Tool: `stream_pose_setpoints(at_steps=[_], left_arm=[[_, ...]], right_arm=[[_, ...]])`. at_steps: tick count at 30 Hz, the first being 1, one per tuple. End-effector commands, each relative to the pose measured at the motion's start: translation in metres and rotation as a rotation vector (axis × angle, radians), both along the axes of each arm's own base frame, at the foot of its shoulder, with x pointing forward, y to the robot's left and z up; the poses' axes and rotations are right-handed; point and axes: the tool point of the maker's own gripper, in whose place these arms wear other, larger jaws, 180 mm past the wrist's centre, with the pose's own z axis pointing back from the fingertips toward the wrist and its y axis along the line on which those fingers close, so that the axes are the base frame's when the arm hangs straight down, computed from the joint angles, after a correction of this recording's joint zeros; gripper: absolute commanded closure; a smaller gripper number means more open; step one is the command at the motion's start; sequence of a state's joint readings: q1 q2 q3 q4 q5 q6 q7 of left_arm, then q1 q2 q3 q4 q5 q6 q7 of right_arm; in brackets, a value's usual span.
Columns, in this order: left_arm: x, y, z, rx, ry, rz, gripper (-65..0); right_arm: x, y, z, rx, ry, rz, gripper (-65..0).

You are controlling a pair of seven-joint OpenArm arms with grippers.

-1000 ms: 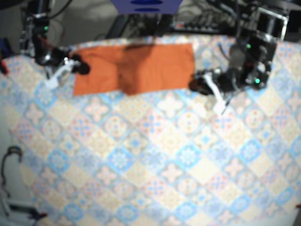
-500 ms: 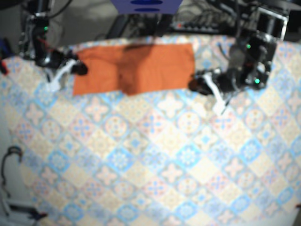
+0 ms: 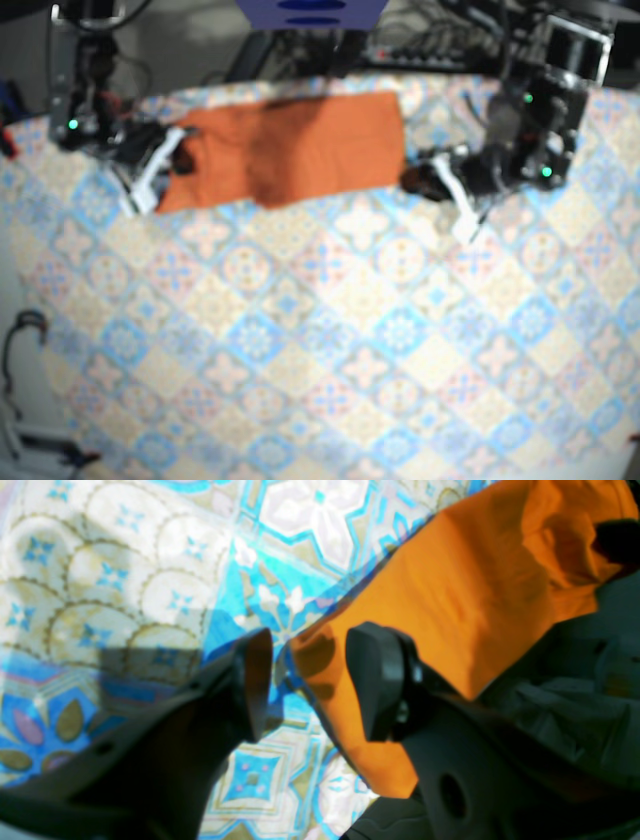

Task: Fold the T-shirt properly
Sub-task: 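Lift the held end and fold it toward the left gripper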

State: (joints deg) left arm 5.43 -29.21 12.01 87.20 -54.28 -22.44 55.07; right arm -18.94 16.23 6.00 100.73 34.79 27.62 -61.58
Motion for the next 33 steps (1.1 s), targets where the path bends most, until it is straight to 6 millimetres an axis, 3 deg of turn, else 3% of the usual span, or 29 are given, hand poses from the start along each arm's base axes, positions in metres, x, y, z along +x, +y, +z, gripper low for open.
stream_pose_setpoints(at_steps=[1,4,7,28,33], left_arm=[[0.011,0.002,0.011,-0.013,-0.040,0.005,-27.2],[0.010,0.006,0.011,-0.001,-0.039,0.001,-27.2],[0.010,0.006,0.011,-0.001,-0.039,0.001,-27.2],[0.008,0.007,0.008,0.006,-0.028,-0.003,-27.2],[0.002,0.016,-0.006,0.017,0.019,0.026,-27.2]], right_arm=[[0.004,0.003,0.010,-0.003,-0.037,0.023,0.0],[0.007,0.021,0.017,0.014,-0.067,0.041,0.0],[-0.004,0.021,0.011,-0.008,-0.043,0.047,0.0],[-0.014,0.103,0.019,0.091,-0.032,0.135,0.0],[-0.016,0.118,0.022,0.120,-0.045,0.155,0.0]])
